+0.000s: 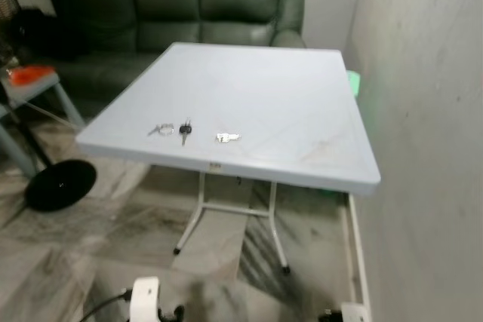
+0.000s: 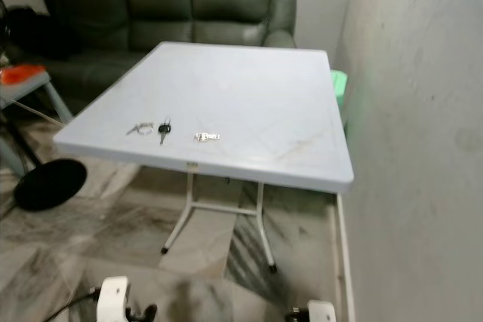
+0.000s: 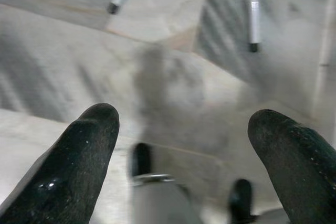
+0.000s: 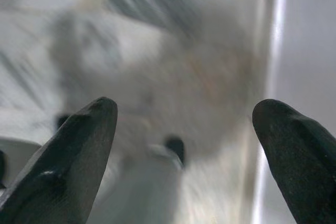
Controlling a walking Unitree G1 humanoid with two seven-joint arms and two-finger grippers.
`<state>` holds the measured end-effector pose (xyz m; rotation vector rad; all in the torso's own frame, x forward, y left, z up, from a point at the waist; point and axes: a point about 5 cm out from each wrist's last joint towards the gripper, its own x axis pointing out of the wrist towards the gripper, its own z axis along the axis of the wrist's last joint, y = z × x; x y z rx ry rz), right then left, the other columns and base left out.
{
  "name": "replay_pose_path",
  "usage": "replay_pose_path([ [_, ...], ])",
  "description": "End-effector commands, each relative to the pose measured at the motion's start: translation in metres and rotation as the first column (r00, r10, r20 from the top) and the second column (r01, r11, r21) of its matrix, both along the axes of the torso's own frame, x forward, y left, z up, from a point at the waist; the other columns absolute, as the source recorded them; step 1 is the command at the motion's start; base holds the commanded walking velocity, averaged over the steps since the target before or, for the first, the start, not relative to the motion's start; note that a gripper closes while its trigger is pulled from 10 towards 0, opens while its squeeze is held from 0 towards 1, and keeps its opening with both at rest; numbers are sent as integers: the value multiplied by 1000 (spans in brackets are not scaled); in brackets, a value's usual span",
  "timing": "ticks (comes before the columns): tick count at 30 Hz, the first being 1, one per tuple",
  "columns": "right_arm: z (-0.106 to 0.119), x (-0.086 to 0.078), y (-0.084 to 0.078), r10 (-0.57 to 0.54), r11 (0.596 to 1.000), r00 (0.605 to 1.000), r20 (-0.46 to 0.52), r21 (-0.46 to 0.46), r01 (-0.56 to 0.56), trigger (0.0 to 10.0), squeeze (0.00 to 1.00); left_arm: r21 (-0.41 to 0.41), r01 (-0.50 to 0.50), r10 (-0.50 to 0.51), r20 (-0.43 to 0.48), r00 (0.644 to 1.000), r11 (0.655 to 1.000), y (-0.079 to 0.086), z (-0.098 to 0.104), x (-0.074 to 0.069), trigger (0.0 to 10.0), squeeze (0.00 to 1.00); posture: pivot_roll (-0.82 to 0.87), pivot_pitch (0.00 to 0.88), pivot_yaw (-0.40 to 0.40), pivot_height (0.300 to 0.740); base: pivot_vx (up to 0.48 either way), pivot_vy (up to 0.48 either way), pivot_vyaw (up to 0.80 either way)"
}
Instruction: Hang keys on a hook
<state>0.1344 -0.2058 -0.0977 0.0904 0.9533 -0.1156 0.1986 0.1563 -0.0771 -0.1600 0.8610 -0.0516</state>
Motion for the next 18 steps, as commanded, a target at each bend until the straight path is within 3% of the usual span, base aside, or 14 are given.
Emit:
replay_pose_path([
  [1, 1, 5, 4, -2, 1000, 1000, 13, 18, 2, 10000, 0, 17, -14, 14, -4, 1000, 1000, 8, 0, 0, 10000, 0, -2, 0, -13, 740, 0, 0, 0],
  [9, 1, 5, 4, -3, 1000, 1000, 15, 27, 2, 10000, 0, 12, -25, 25, -5, 1000, 1000, 9, 0, 0, 10000, 0, 2, 0, -18, 740, 0, 224, 0],
  [18, 1, 4, 4, -2, 999, 1000, 15, 32, 2, 10000, 0, 5, -32, 32, -2, 999, 999, 10, 1, 1, 10000, 0, 4, 0, -20, 740, 0, 397, 0],
])
